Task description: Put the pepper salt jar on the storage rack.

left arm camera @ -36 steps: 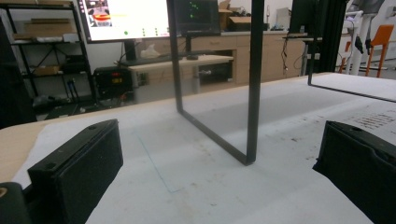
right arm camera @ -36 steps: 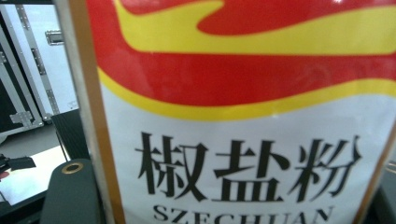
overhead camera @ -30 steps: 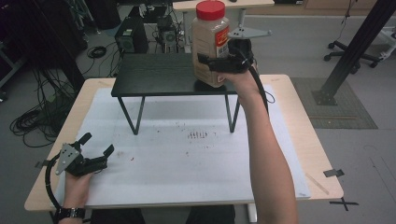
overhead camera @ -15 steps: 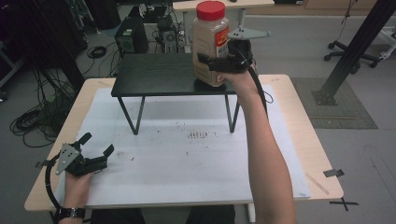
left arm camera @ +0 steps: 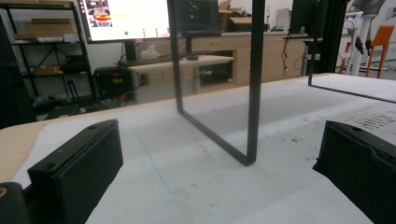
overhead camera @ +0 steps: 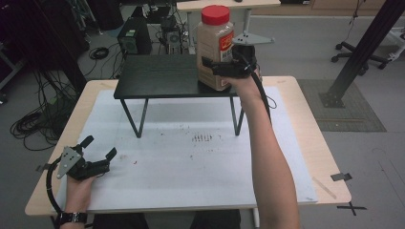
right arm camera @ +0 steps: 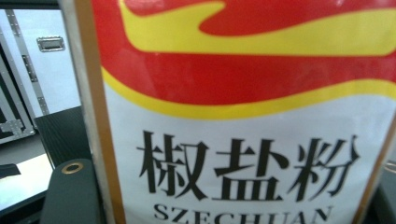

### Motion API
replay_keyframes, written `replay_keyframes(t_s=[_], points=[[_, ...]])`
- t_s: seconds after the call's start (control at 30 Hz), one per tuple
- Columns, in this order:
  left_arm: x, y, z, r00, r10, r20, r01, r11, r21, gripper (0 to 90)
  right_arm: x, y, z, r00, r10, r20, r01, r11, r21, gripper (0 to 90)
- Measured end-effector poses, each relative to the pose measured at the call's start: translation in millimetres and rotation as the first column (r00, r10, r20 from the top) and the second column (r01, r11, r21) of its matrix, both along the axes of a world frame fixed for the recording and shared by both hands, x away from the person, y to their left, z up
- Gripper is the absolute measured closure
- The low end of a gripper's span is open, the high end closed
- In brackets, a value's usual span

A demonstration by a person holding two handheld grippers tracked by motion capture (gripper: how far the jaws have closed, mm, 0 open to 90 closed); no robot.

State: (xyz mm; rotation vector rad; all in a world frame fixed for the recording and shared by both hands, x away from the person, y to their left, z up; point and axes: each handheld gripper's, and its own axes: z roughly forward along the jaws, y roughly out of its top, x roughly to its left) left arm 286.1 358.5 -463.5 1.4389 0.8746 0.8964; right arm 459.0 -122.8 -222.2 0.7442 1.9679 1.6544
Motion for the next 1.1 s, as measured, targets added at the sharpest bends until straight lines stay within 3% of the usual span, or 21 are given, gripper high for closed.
replay_keyframes(t_s=[1.1], points=[[0.1, -0.3, -0.1, 1.0, 0.007, 0.0, -0.007, 1.0, 0.001, 0.4, -0.4, -4.0, -5.8, 0.9999, -0.006, 0.016, 0.006, 1.0, 0.015, 23.8]])
